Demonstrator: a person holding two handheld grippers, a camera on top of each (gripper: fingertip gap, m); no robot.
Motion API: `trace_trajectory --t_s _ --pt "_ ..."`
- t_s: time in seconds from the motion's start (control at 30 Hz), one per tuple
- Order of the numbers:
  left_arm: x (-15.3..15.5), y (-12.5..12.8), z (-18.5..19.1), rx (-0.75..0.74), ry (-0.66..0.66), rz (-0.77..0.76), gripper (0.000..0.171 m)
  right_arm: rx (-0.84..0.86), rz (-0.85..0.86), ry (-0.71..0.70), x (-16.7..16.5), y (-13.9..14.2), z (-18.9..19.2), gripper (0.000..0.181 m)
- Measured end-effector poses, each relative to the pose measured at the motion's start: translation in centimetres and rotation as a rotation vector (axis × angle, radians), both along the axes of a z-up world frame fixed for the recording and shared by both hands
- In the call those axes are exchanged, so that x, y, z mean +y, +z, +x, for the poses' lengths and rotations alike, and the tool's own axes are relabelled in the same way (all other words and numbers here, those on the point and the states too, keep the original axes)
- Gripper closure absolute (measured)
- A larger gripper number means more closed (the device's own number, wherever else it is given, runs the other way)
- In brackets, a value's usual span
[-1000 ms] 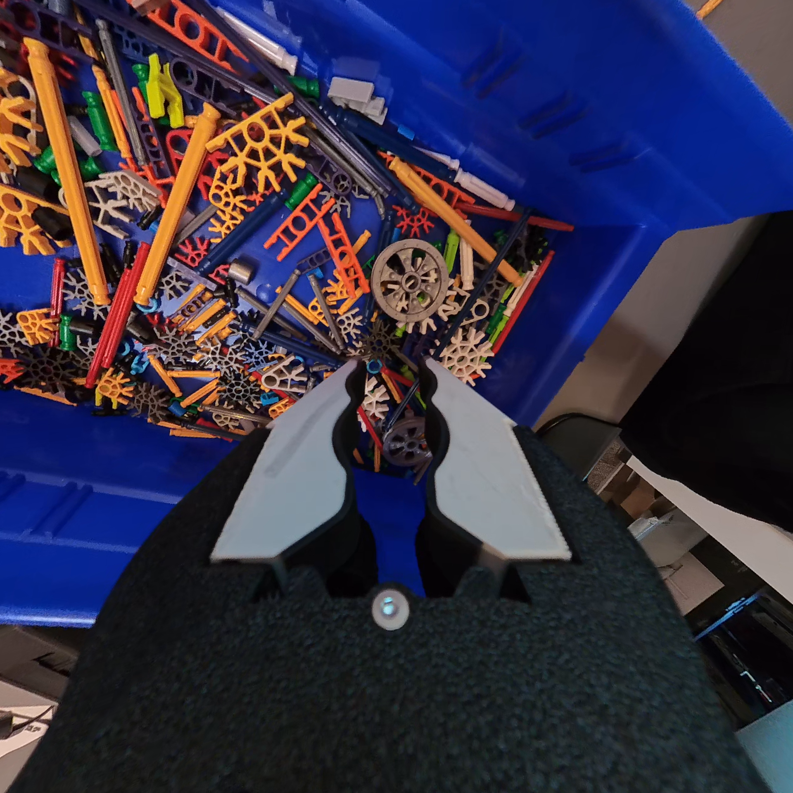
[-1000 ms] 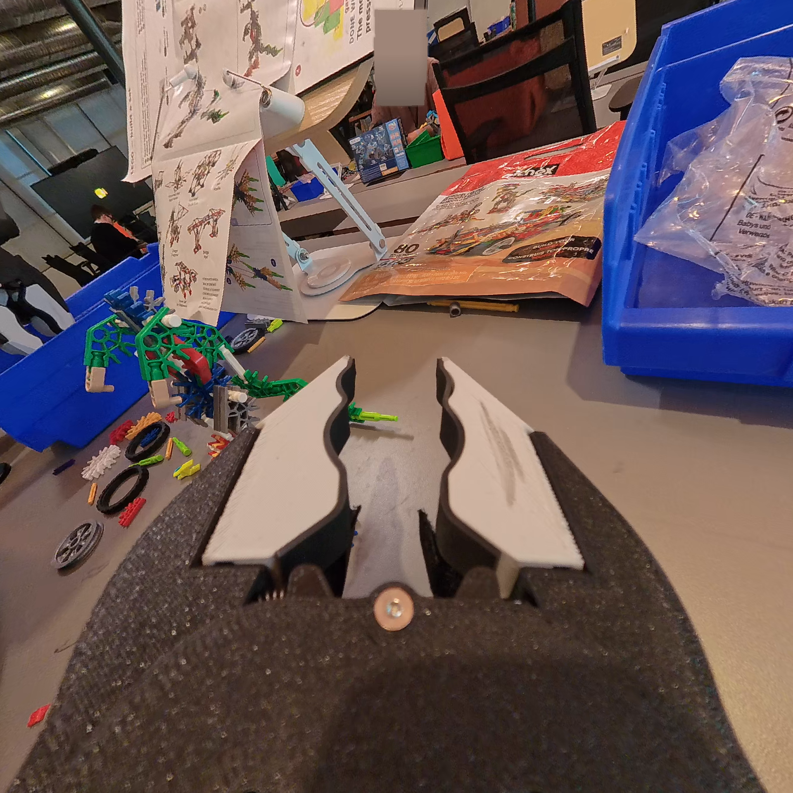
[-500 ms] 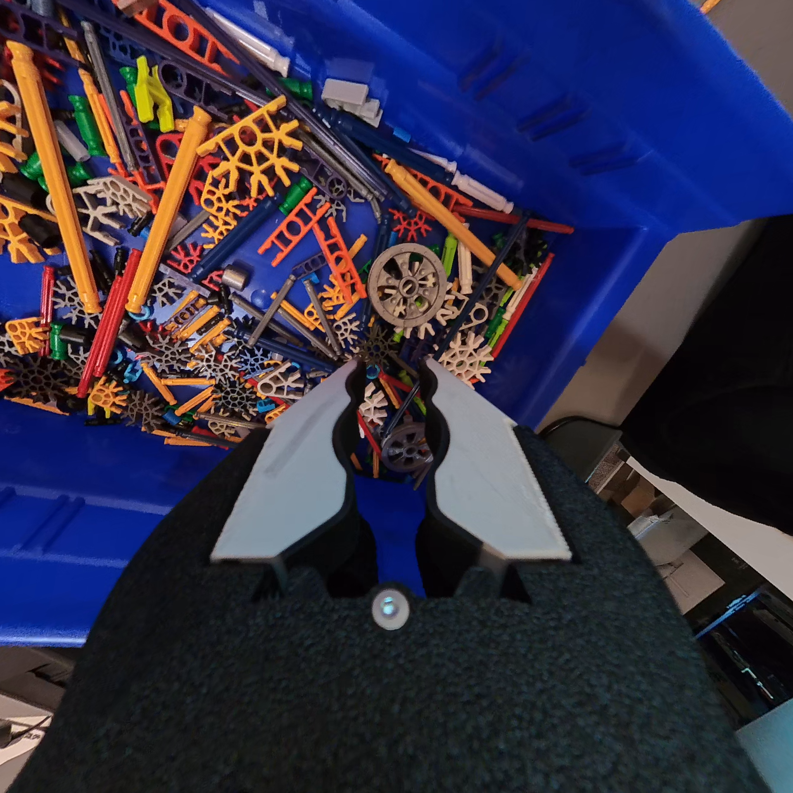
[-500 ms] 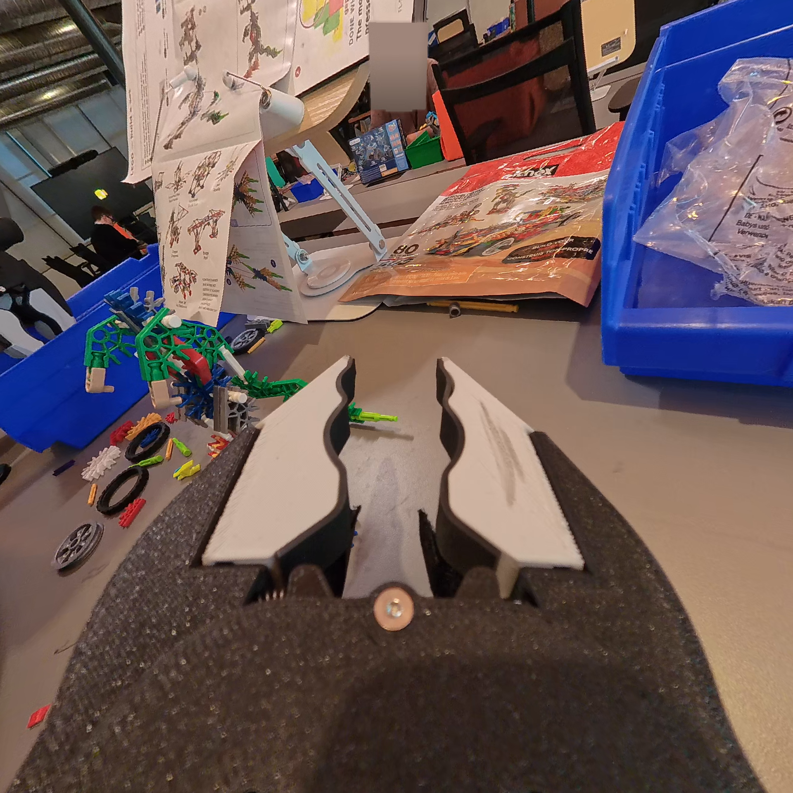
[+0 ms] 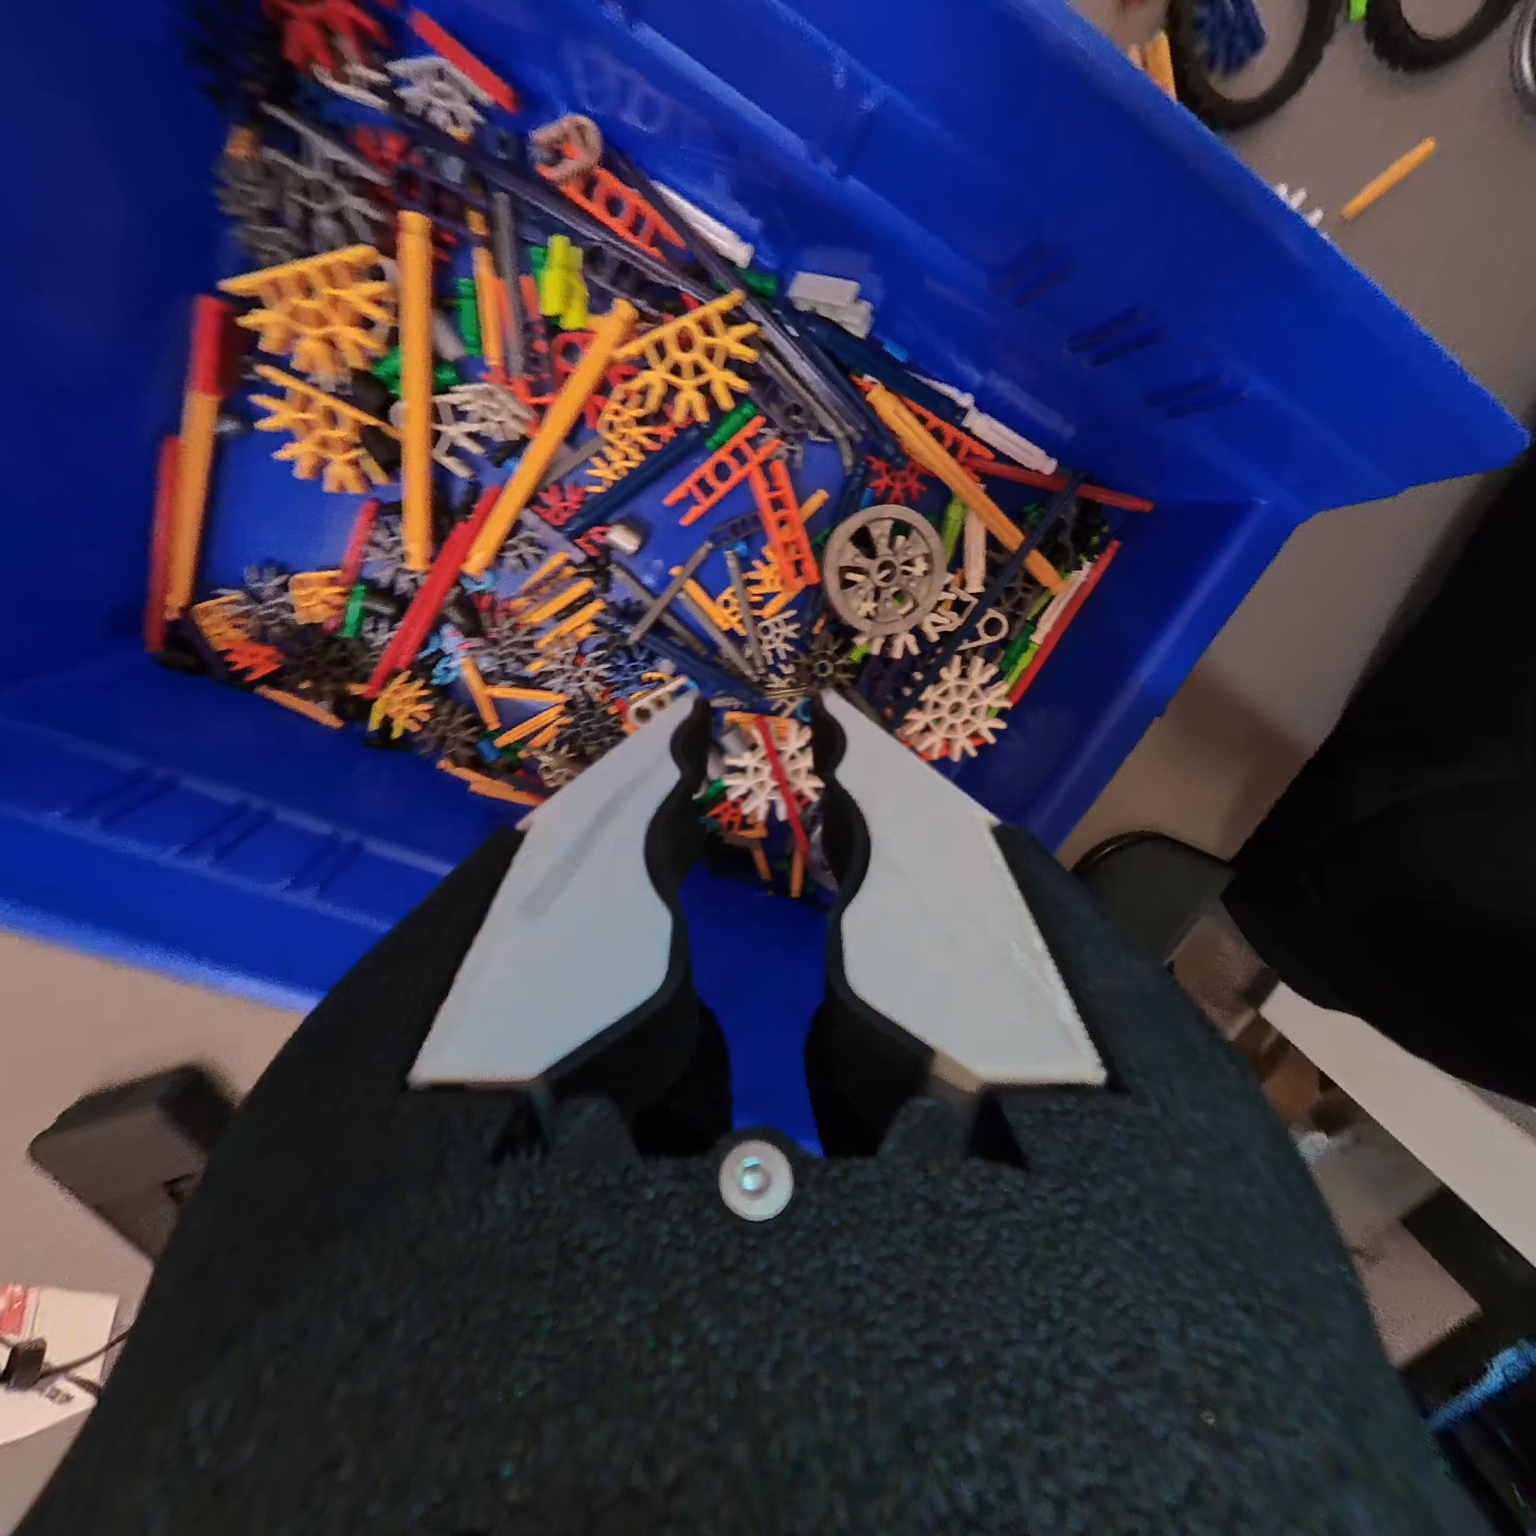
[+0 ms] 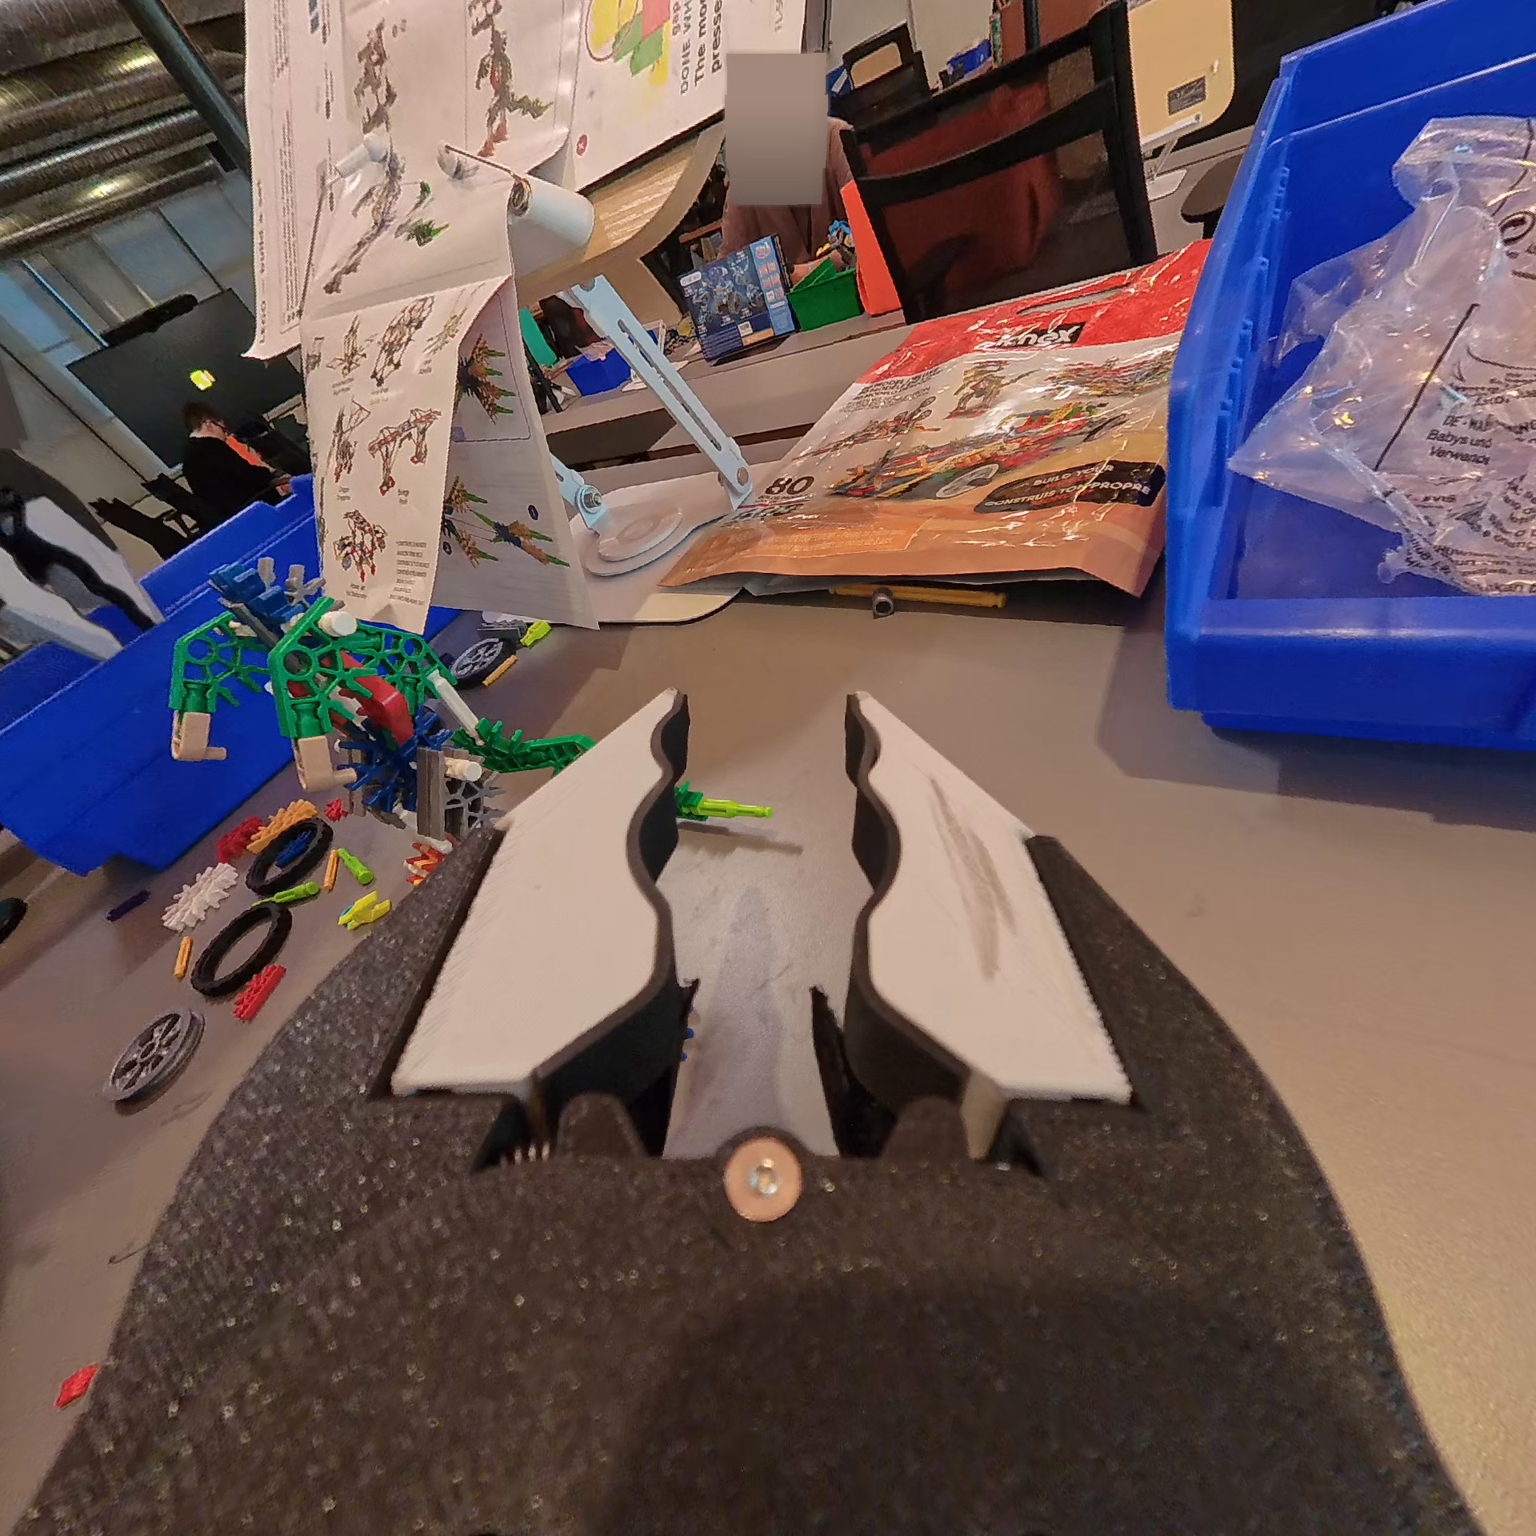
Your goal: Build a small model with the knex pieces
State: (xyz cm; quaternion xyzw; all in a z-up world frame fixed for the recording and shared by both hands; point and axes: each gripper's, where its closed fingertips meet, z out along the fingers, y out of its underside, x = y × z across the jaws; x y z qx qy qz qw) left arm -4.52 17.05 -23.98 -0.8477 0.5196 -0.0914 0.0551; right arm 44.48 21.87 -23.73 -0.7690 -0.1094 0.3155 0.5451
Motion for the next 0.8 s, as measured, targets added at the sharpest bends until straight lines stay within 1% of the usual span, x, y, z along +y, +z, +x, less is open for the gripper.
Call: trace_trajectory --t_s 0.1,0.17,0.4,0.63,0.8 --pt "1.4 1.1 -1.1 0.009 0.032 0.067 0.150 -0.003 -0.003 0.002 0.0 -0.1 0.0 0.144" --pt "2.0 1.3 -1.5 0.016 0.037 0.092 0.150 -0.006 -0.004 0.001 0.1 -0.1 0.0 0.144" --pt "2.9 -0.2 -1.1 0.040 -0.003 0.107 0.150 -0.012 -0.011 0.003 0.1 -0.2 -0.1 0.144" --pt "5.2 -0.9 -0.4 0.065 -0.040 0.165 0.149 -0.009 -0.010 0.004 0.1 -0.2 -0.1 0.144" --pt "6.4 -1.9 -0.1 0.108 -0.083 0.176 0.149 -0.006 -0.008 0.004 0.1 -0.2 -0.1 0.144"
